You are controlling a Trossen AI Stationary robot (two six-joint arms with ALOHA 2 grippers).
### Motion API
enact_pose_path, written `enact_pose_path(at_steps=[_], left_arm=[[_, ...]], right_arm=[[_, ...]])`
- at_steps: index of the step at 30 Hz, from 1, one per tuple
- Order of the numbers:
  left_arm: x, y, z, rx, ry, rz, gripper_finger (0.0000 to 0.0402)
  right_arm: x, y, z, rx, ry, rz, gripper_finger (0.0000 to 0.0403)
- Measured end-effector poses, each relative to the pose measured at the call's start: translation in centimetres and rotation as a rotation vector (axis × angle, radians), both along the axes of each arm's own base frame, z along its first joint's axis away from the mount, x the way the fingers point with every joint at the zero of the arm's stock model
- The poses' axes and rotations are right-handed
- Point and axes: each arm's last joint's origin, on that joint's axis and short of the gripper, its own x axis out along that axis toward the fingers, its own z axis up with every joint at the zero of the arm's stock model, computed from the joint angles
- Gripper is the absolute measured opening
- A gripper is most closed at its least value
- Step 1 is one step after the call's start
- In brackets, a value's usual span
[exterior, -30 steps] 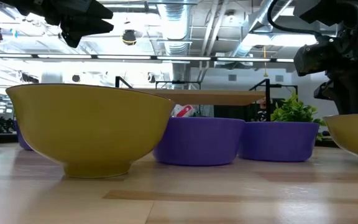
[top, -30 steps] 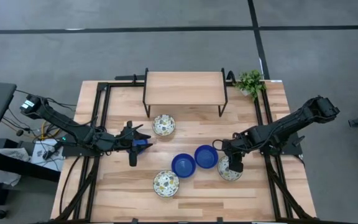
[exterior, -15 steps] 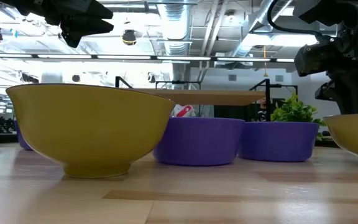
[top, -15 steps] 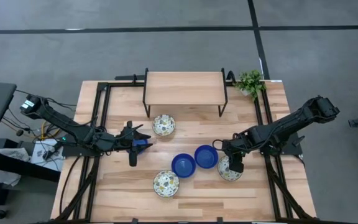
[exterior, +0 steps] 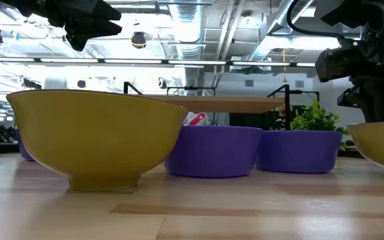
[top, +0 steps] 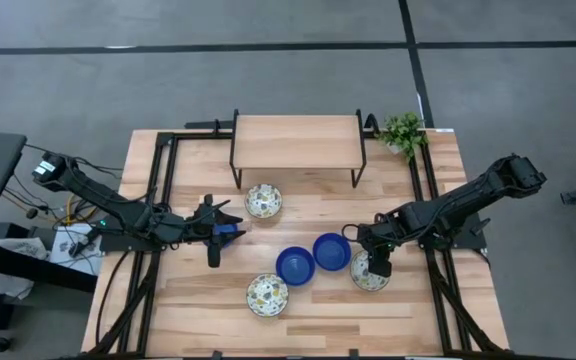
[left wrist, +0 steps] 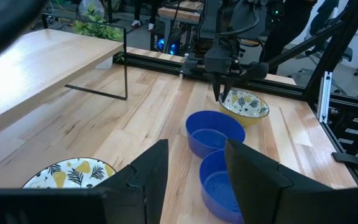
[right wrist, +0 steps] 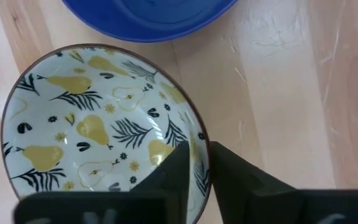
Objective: Pick & Place Mini bowls
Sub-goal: Put the right white patterned bowl on the shelf
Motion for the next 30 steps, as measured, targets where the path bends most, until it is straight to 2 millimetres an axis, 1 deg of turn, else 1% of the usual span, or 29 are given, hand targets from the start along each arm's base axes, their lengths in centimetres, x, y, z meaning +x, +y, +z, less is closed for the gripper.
enact_pose_path(at_steps=[3, 5, 9, 14, 19, 25, 30], left_arm=[[0.0, 0.0, 0.0, 0.000, 0.000, 0.000, 0.0157], [0.0, 0.0, 0.0, 0.000, 0.000, 0.000, 0.0157], [0.0, 0.0, 0.0, 0.000, 0.000, 0.000, 0.0157], [0.0, 0.0, 0.0, 0.000, 0.000, 0.000, 0.0157], [0.0, 0.0, 0.0, 0.000, 0.000, 0.000, 0.0157], [0.0, 0.0, 0.0, -0.001, 0.000, 0.000, 0.0157], [0.0, 0.0, 0.1, -0.031, -0.014, 0.002, 0.0157]], right_arm=[[0.0, 0.0, 0.1, 0.005, -0.001, 0.001, 0.0015], [0.1, 0.1, 0.2, 0.013, -0.011, 0.002, 0.0008], [0.1, 0.0, 0.1, 0.009, -0.006, 0.001, 0.0017], [0.0, 0.1, 0.1, 0.023, -0.002, 0.004, 0.0006], [0.0, 0.1, 0.3, 0.040, 0.001, 0.000, 0.0007], [0.3, 0.0, 2.0, 0.039, -0.010, 0.005, 0.0002], [0.4, -0.2, 4.1, 0.058, -0.062, 0.002, 0.0001]])
